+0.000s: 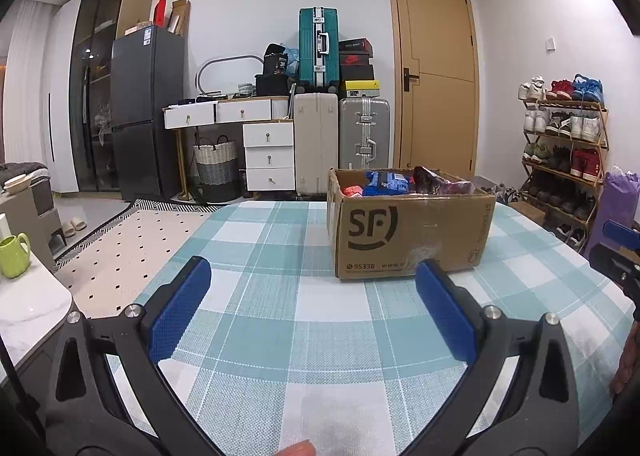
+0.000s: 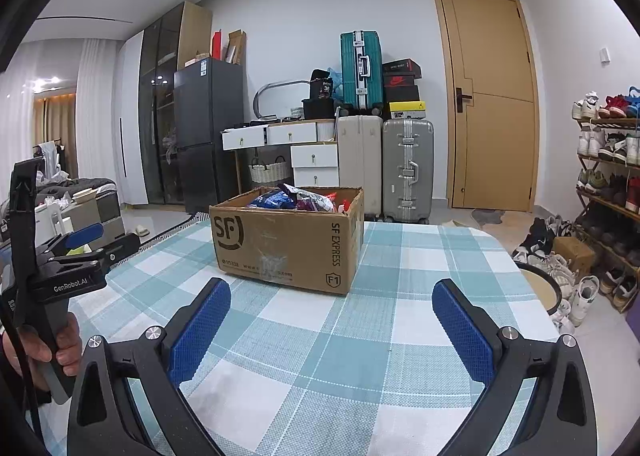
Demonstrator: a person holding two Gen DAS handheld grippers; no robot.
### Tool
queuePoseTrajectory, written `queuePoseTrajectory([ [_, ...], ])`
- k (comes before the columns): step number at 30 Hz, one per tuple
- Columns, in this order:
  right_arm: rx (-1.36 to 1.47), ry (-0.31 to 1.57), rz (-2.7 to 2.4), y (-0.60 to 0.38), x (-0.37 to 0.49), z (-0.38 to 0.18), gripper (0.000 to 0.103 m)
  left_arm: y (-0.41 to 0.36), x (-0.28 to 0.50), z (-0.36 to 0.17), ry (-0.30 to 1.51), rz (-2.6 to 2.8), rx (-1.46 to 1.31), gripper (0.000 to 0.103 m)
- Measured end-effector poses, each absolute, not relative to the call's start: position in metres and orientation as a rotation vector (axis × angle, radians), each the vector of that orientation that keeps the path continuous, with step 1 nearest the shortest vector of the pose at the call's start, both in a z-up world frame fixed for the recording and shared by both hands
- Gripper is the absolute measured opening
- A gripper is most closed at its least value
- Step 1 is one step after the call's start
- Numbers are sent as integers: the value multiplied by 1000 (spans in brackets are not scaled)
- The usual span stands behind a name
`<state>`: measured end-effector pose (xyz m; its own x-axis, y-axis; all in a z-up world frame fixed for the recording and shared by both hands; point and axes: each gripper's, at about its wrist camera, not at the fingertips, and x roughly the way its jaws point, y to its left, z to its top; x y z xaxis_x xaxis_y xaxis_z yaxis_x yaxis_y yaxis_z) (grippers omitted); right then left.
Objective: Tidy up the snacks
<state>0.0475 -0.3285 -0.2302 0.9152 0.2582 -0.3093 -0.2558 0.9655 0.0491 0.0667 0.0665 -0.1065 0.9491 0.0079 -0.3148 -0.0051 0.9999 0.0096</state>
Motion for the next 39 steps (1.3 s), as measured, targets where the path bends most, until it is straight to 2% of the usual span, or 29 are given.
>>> queuePoseTrajectory([
  [39,13,321,260,-328,49,-235,103,61,72,-113,329,-19,23,102],
])
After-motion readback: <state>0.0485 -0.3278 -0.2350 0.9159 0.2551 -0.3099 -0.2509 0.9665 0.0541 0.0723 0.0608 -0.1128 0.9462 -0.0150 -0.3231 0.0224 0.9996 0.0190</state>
